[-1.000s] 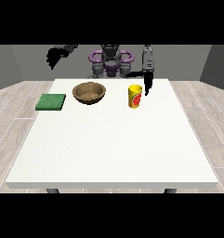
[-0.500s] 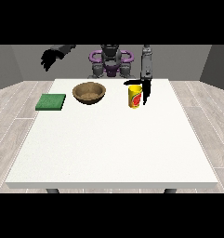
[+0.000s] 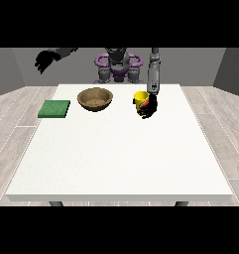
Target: Pick the cup and pour the ball into the bowl, then pick the bowl and place it on the pad
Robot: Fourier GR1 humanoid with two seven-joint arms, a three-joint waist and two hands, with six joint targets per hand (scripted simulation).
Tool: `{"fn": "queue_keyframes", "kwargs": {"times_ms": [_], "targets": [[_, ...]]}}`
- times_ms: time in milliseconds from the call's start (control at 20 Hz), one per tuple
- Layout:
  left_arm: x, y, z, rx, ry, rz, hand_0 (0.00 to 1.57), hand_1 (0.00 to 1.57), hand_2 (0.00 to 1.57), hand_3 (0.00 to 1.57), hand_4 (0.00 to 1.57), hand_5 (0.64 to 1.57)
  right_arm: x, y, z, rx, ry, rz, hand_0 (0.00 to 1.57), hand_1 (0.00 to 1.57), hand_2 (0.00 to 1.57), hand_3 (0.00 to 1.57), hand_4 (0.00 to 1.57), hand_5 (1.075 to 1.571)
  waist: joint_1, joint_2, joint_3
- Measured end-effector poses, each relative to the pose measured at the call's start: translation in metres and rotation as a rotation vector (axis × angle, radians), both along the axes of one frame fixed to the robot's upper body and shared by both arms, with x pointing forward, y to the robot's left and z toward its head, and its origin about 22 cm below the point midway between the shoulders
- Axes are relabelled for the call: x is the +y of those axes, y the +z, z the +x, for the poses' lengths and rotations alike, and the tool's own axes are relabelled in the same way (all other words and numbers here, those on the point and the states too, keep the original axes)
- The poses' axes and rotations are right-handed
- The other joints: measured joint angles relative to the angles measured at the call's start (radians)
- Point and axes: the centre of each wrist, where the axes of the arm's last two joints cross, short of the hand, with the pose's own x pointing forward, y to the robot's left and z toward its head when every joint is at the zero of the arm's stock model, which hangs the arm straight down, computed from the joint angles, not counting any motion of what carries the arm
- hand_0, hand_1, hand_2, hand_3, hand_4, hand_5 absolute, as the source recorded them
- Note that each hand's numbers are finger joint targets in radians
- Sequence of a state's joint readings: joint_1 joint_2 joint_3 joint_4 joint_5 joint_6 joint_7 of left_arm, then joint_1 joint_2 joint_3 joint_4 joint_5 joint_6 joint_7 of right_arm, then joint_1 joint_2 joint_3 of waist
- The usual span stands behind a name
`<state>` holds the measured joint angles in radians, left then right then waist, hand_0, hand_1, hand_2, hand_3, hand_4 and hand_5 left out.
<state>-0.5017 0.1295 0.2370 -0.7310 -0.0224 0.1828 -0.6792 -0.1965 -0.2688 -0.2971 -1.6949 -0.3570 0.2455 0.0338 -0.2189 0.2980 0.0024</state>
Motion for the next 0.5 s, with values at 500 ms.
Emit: {"fn": "queue_keyframes", "kwargs": {"times_ms": [500], "targets": [[-0.023,0.006,0.014,0.094,0.035,0.203,1.29,1.29,1.57,1.57,1.41,1.467,-0.044,-0.005,0.002,0.123,-0.054,0.016,0.00,0.00,0.00,0.31,0.63,1.563,0.032,-0.127,0.0001]]}}
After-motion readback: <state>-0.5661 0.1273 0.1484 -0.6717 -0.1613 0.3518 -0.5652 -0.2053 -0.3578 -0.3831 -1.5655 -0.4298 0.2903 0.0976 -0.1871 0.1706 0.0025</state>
